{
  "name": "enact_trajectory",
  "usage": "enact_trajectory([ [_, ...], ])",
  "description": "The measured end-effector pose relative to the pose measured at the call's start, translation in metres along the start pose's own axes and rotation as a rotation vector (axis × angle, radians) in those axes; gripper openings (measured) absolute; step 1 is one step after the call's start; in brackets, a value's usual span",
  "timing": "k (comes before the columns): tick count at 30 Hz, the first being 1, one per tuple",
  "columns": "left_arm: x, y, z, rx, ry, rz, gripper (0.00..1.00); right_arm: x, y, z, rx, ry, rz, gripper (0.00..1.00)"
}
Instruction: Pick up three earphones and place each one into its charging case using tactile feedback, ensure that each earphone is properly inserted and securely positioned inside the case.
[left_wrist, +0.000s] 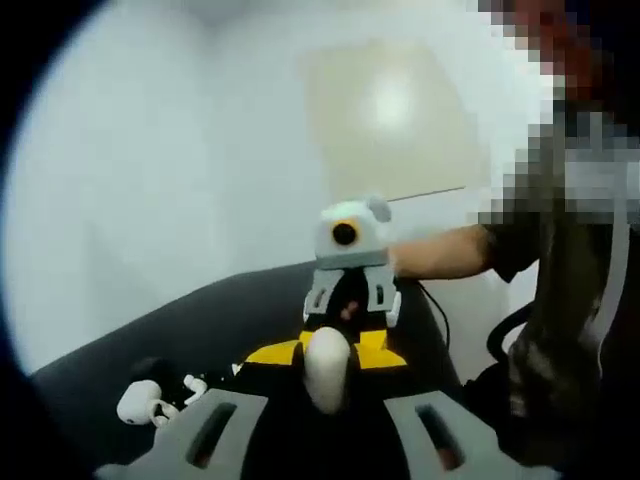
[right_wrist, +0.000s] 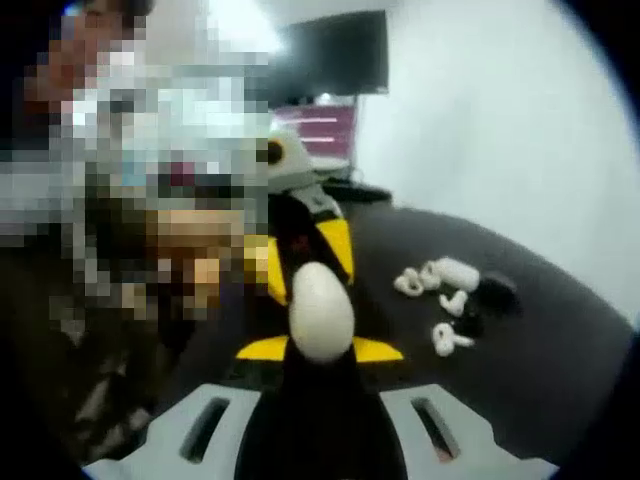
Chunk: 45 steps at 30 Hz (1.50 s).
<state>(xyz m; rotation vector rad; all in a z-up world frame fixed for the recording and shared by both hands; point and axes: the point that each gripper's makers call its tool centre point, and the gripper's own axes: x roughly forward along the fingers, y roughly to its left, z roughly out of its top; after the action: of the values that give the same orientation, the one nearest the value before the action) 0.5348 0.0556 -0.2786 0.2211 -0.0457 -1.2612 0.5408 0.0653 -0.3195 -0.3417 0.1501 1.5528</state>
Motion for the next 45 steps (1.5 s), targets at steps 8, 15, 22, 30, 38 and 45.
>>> enact_trajectory([
  [8,0.0023,-0.0011,-0.0024,-0.044,0.009,-0.021,0.17,-0.0034,0.0023,0.0017,-0.06,-0.015,-0.012,0.21],
  [15,0.0047,-0.0014,-0.007,-0.043,0.033,-0.021,0.19,-0.0019,0.0016,0.0021,-0.065,-0.011,-0.026,0.22],
  [22,0.0042,-0.0001,-0.0076,-0.077,0.041,-0.019,0.18,-0.0008,-0.0006,0.0053,-0.141,-0.001,-0.067,0.24],
  [30,0.0006,0.0003,-0.0069,-0.306,0.068,-0.074,0.17,-0.0013,0.0035,0.0075,-0.258,-0.009,-0.076,0.23],
  [38,0.0016,0.0047,-0.0037,-0.384,0.049,-0.093,0.17,-0.0021,0.0032,0.0079,-0.263,-0.025,-0.078,0.23],
  [45,0.001,0.0041,-0.0045,-0.266,0.032,-0.075,0.17,-0.0033,0.0007,0.0026,-0.057,-0.025,-0.015,0.22],
])
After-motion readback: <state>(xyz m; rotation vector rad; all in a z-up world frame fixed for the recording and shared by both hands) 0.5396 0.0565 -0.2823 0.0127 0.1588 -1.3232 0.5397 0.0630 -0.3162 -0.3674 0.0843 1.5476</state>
